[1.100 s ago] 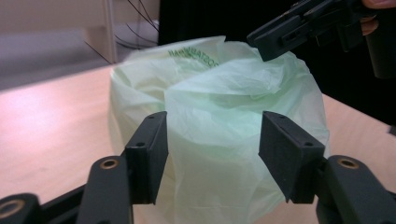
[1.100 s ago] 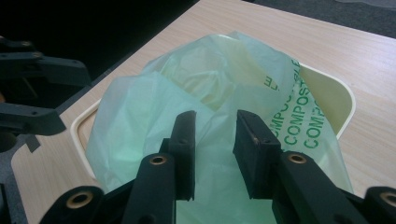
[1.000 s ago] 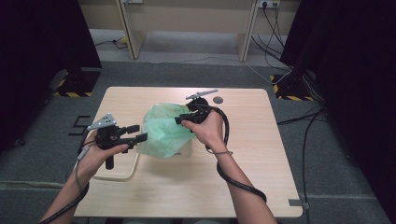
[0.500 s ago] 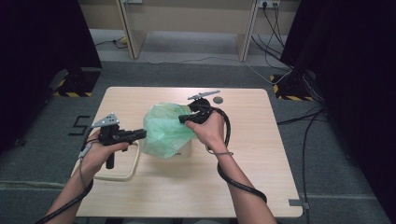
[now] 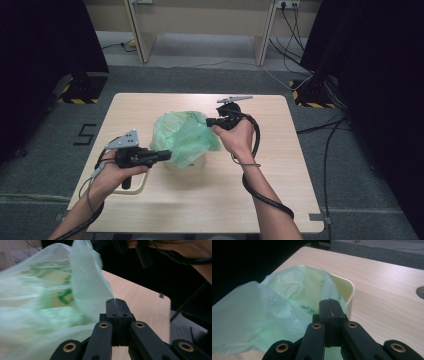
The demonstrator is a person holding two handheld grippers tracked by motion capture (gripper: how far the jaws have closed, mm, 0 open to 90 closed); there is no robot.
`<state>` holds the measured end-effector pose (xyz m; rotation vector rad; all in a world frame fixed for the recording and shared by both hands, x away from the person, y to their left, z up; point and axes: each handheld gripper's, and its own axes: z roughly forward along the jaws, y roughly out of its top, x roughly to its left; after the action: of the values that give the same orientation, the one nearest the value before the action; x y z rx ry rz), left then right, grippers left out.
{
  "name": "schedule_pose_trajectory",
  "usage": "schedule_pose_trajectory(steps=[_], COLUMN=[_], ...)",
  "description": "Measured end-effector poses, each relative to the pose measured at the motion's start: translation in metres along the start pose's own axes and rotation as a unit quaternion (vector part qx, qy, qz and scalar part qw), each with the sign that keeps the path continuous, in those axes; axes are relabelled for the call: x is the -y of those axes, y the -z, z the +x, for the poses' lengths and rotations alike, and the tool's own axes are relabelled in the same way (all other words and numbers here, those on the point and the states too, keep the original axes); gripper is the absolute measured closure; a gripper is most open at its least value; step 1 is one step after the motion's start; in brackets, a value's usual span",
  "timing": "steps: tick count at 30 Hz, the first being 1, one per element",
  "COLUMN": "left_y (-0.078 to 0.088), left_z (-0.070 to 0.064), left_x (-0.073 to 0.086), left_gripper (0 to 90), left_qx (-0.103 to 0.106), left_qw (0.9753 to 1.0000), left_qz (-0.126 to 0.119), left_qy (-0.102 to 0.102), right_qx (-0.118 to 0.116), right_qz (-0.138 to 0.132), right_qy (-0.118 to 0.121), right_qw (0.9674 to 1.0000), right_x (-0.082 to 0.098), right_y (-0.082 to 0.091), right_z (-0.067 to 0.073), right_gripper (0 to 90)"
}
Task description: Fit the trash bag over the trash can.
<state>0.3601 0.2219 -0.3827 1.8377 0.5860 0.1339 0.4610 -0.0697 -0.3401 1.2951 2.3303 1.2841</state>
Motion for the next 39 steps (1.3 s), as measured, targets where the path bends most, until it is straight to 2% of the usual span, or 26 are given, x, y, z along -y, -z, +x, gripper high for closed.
schedule_pose_trajectory(steps=[5, 13, 19, 22, 26, 28, 30, 31, 32, 34, 36, 39], left_y=[-0.017, -0.036, -0.045, -0.047, -0.047, -0.047, -0.045, -0.043, -0.041, -0.033, -0.023, -0.006], left_z=[-0.011, -0.015, -0.015, -0.014, -0.008, -0.005, -0.004, -0.004, -0.005, -0.008, -0.011, -0.012], left_x=[0.007, 0.024, 0.038, 0.044, 0.053, 0.058, 0.061, 0.061, 0.061, 0.057, 0.051, 0.04], left_gripper=[89.7, 89.7, 89.7, 89.7, 89.7, 89.7, 89.7, 89.6, 88.6, 80.4, 72.3, 63.4], left_qx=[0.024, 0.026, 0.023, 0.011, -0.003, -0.004, -0.004, -0.004, -0.007, -0.003, -0.005, -0.016], left_qw=[0.9993, 0.9961, 0.9914, 0.9879, 0.9828, 0.9811, 0.9805, 0.9811, 0.9828, 0.9861, 0.9895, 0.9932], left_qz=[0.029, 0.082, 0.126, 0.151, 0.181, 0.19, 0.193, 0.19, 0.18, 0.16, 0.139, 0.113], left_qy=[-0.008, -0.02, -0.029, -0.037, -0.037, -0.035, -0.037, -0.038, -0.04, -0.044, -0.039, -0.025], right_qx=[0.01, 0.018, 0.033, 0.042, 0.05, 0.052, 0.048, 0.047, 0.046, 0.045, 0.045, 0.043], right_qz=[0.01, 0.036, 0.043, 0.04, 0.038, 0.042, 0.043, 0.043, 0.042, 0.037, 0.032, 0.028], right_qy=[-0.015, -0.041, -0.048, -0.047, -0.042, -0.045, -0.045, -0.045, -0.044, -0.044, -0.045, -0.044], right_qw=[0.9998, 0.9983, 0.9974, 0.9972, 0.9971, 0.9968, 0.9969, 0.9969, 0.9971, 0.9973, 0.9975, 0.9977], right_x=[0.009, 0.026, 0.033, 0.034, 0.034, 0.035, 0.037, 0.038, 0.039, 0.038, 0.038, 0.037], right_y=[0.007, 0.004, -0.001, -0.004, -0.01, -0.014, -0.017, -0.017, -0.017, -0.016, -0.014, -0.012], right_z=[-0.013, -0.032, -0.04, -0.041, -0.043, -0.044, -0.044, -0.044, -0.044, -0.043, -0.042, -0.042], right_gripper=[90.0, 90.0, 90.0, 90.0, 90.0, 90.0, 90.0, 90.0, 90.0, 89.8, 89.4, 88.7])
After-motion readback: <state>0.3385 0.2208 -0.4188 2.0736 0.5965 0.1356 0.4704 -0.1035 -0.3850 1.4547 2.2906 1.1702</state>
